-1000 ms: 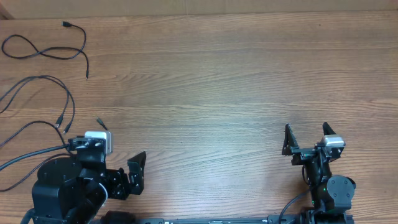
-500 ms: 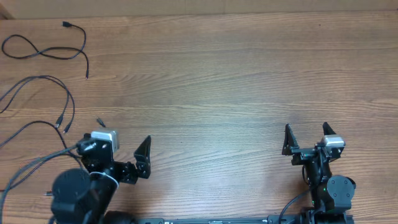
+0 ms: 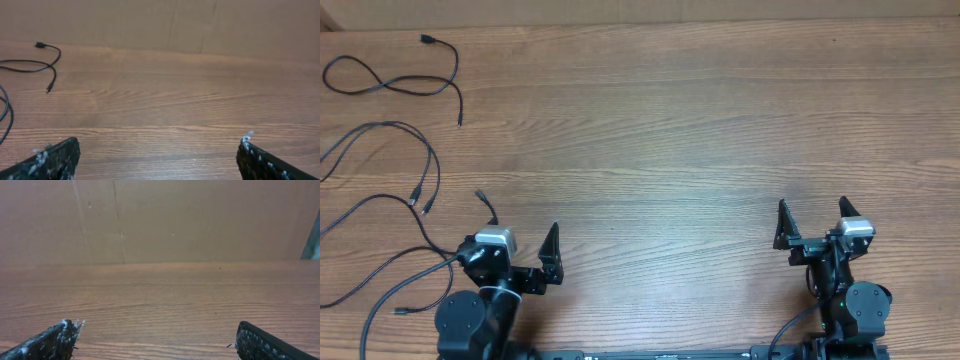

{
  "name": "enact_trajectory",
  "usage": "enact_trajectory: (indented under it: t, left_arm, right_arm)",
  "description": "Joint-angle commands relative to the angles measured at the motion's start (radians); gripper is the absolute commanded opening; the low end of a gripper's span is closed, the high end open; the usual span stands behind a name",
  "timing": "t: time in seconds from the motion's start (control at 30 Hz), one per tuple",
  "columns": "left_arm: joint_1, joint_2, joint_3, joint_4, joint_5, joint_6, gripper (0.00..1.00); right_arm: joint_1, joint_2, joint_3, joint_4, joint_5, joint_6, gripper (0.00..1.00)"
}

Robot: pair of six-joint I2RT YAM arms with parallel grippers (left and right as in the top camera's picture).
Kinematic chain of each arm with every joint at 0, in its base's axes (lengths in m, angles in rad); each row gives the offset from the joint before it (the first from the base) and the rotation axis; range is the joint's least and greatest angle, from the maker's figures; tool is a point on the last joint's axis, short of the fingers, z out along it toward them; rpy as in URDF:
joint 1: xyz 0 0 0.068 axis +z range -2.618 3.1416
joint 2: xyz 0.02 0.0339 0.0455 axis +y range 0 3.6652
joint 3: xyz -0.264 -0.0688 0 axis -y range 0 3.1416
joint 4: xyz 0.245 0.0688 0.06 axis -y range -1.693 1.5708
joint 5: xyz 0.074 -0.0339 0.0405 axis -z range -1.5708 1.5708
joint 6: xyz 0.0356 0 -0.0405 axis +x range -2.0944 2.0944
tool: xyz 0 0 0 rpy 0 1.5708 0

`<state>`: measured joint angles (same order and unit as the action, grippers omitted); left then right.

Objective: Untangle cables

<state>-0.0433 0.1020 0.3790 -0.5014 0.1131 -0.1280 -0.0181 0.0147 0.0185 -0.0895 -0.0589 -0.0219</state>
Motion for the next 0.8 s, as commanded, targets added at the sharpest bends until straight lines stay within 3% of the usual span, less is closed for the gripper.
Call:
enact_trajectory:
  t: [0.0,0.47,0.63,0.77]
  left_arm:
    - [0.006,-0.057,-0.084,0.085,-0.012,0.028,1.0]
    - [0.057,-0.099,-0.354,0.473,-0.01,0.0,0.99]
    - [0.056,-0.099,-0.375,0.426,-0.041,-0.034,0.99]
    - [0.056,-0.099,-0.375,0.427,-0.047,0.047,1.0]
  right_arm:
    - [0.0,-0.012,-0.01,0.007,0.013,-0.002,1.0]
    - [0.0,-0.012,-0.01,0.007,0.013,-0.002,1.0]
    - [0.0,-0.012,-0.01,0.007,0.013,-0.002,1.0]
    - [0.0,-0.012,-0.01,0.007,0.013,-0.002,1.0]
